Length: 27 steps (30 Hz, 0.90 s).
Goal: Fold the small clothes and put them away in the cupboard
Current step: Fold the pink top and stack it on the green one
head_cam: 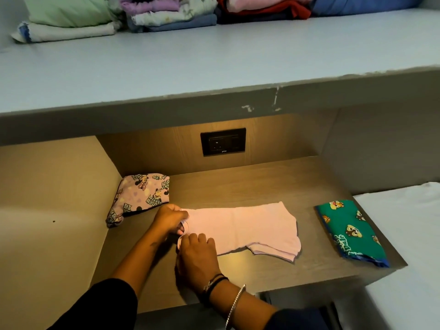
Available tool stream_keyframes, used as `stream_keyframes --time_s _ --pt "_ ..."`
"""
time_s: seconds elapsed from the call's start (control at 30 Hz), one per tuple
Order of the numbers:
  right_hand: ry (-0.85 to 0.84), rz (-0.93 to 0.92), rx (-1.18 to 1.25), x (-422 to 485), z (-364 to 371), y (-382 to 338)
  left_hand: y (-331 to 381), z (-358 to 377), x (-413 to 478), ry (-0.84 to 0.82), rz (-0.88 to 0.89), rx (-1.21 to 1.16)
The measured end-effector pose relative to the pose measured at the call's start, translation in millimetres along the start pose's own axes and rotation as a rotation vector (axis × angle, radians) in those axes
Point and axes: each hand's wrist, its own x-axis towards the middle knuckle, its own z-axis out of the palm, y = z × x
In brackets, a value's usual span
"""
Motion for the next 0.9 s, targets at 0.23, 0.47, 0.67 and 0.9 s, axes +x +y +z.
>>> stream_keyframes --time_s 0.23,0.47,0.67,0.9 --pt "0.116 0.249 0.512 4 -40 16 22 4 -2 0.011 0.047 -0.037" --pt "0.307 0.596 0.942 -25 -87 80 86 72 -18 -0.112 0.236 0.058" --pt "0.357 0.856 1.098 -61 -100 154 125 163 -45 -0.293 0.241 0.085" --pt "0.303 0.941 1.089 -90 -103 214 117 208 -45 -0.329 0.321 0.079"
